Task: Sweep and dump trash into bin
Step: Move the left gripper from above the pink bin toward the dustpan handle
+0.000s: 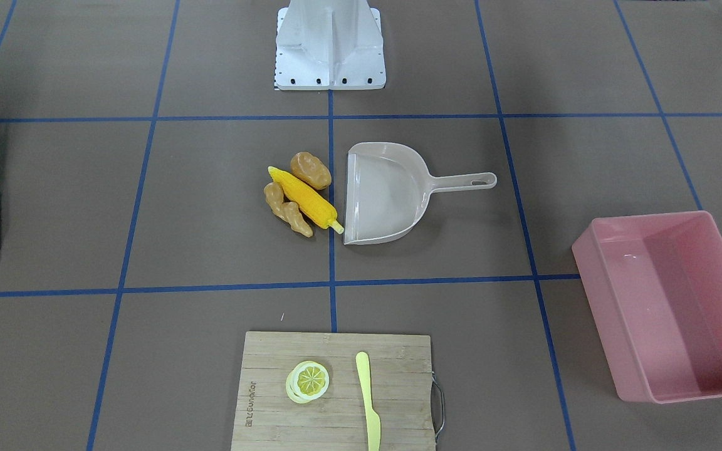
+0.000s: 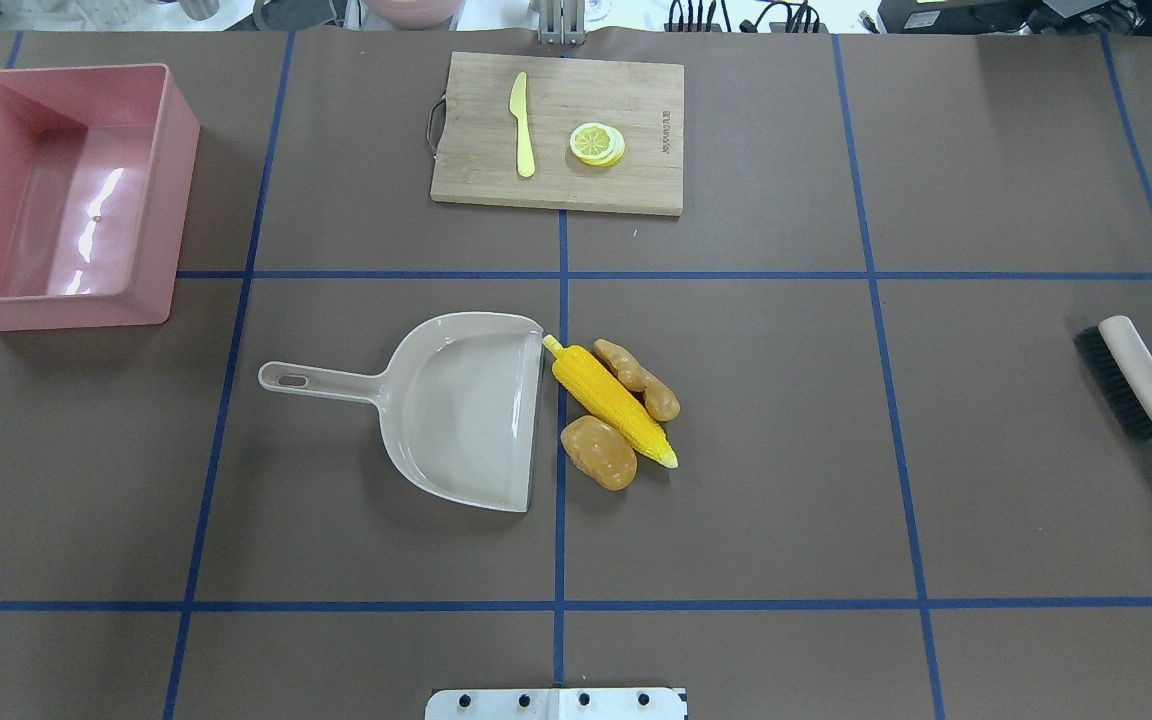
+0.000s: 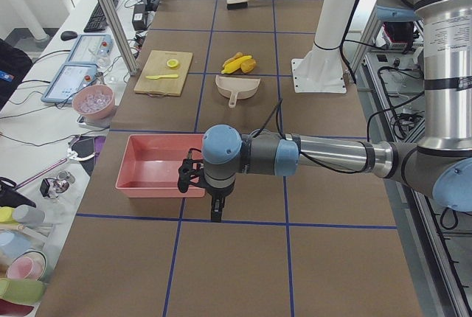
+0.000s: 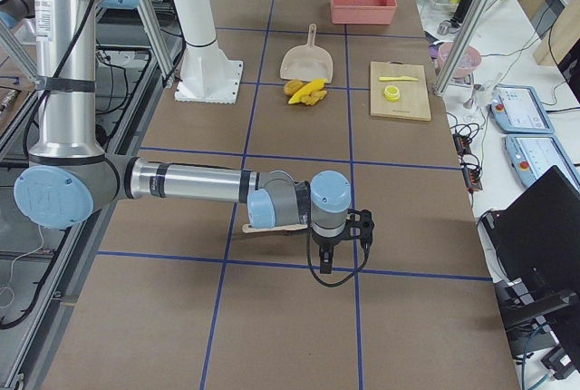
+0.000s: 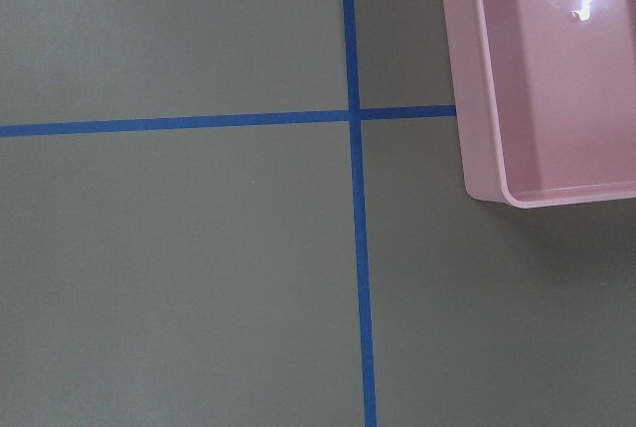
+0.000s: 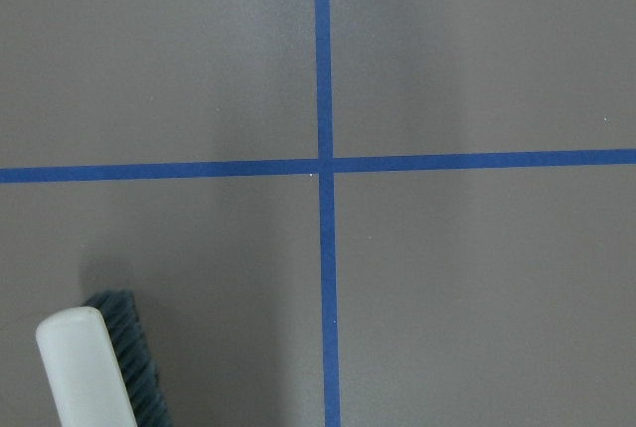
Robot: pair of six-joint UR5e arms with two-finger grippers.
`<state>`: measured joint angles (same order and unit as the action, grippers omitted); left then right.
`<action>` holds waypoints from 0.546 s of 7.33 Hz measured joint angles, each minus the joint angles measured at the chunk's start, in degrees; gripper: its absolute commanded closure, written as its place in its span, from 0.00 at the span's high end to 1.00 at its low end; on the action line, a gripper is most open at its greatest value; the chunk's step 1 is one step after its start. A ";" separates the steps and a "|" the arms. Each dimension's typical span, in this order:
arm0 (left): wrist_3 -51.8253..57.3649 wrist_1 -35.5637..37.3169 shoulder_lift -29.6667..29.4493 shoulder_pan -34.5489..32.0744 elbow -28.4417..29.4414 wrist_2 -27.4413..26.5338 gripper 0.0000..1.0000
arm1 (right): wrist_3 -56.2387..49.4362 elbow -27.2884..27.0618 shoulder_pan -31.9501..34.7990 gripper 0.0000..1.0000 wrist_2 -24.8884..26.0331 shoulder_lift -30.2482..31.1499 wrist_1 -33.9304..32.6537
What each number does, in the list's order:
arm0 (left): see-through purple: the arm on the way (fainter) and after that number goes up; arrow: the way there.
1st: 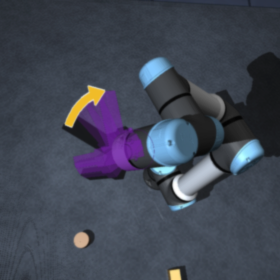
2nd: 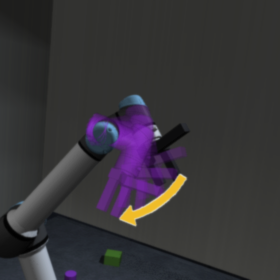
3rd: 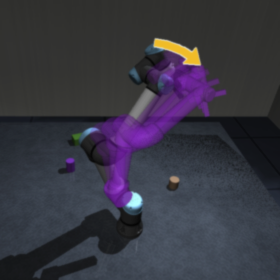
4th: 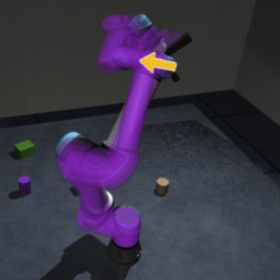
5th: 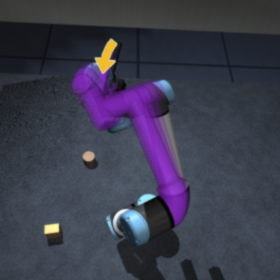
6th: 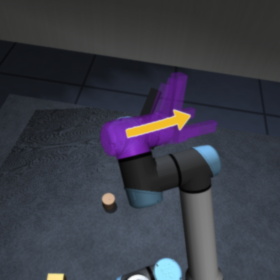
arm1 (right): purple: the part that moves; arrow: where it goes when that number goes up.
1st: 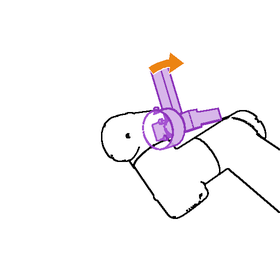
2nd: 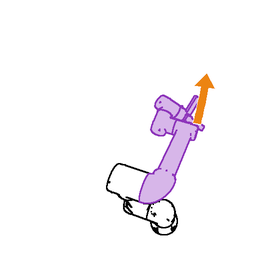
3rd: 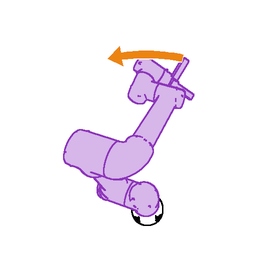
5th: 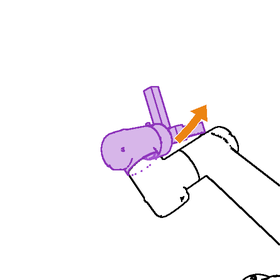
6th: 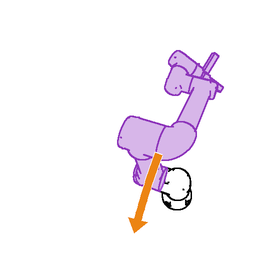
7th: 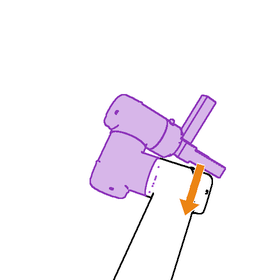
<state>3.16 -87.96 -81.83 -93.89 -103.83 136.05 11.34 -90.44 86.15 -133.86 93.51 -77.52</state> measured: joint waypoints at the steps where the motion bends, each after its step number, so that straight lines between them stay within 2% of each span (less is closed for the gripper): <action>1: 0.00 -0.14 0.00 0.00 -0.03 0.00 0.98 | 0.00 0.00 -0.01 1.00 0.00 -0.01 0.02; 4: 0.00 -0.49 0.08 0.02 0.18 0.00 0.98 | 0.00 -0.02 -0.02 1.00 -0.06 -0.08 0.07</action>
<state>3.16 -88.44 -81.75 -93.87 -103.66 136.05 11.34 -90.46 86.13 -133.92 93.44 -77.45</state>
